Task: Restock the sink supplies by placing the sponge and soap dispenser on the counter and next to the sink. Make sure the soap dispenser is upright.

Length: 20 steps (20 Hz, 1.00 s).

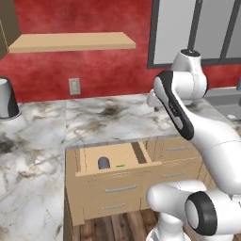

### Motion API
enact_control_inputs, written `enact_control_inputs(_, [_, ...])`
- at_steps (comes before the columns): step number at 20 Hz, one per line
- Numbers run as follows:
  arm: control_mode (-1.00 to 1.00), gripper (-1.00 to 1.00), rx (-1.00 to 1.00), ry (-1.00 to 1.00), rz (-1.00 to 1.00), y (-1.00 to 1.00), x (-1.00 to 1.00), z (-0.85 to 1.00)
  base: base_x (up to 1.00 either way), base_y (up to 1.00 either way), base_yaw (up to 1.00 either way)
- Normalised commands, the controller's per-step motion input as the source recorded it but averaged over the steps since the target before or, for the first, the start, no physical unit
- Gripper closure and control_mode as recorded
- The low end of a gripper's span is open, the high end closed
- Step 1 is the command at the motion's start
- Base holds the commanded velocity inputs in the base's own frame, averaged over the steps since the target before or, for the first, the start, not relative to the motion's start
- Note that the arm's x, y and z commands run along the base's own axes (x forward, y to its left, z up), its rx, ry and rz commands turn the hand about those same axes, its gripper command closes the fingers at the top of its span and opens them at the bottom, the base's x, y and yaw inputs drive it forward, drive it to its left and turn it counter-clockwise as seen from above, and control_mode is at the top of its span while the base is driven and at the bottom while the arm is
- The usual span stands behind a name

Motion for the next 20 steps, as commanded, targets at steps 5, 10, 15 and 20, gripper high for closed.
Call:
enact_control_inputs(5, [-1.0, -1.0, 0.0, 0.02, -0.01, 0.17, 0.36, -0.39, 0.0, 0.0, 0.0])
enact_control_inputs(10, [-1.0, -1.0, 0.0, 0.23, 0.0, 0.99, 1.0, -1.0, 0.0, 0.0, 0.0])
enact_control_inputs(15, [-1.0, -1.0, 0.0, 0.2, 0.0, 1.0, 0.94, -1.0, 0.0, 0.0, 0.0])
enact_control_inputs(20, [-1.0, -1.0, -0.1, 0.23, 0.03, 0.56, 0.17, -1.0, 0.0, 0.0, 0.0])
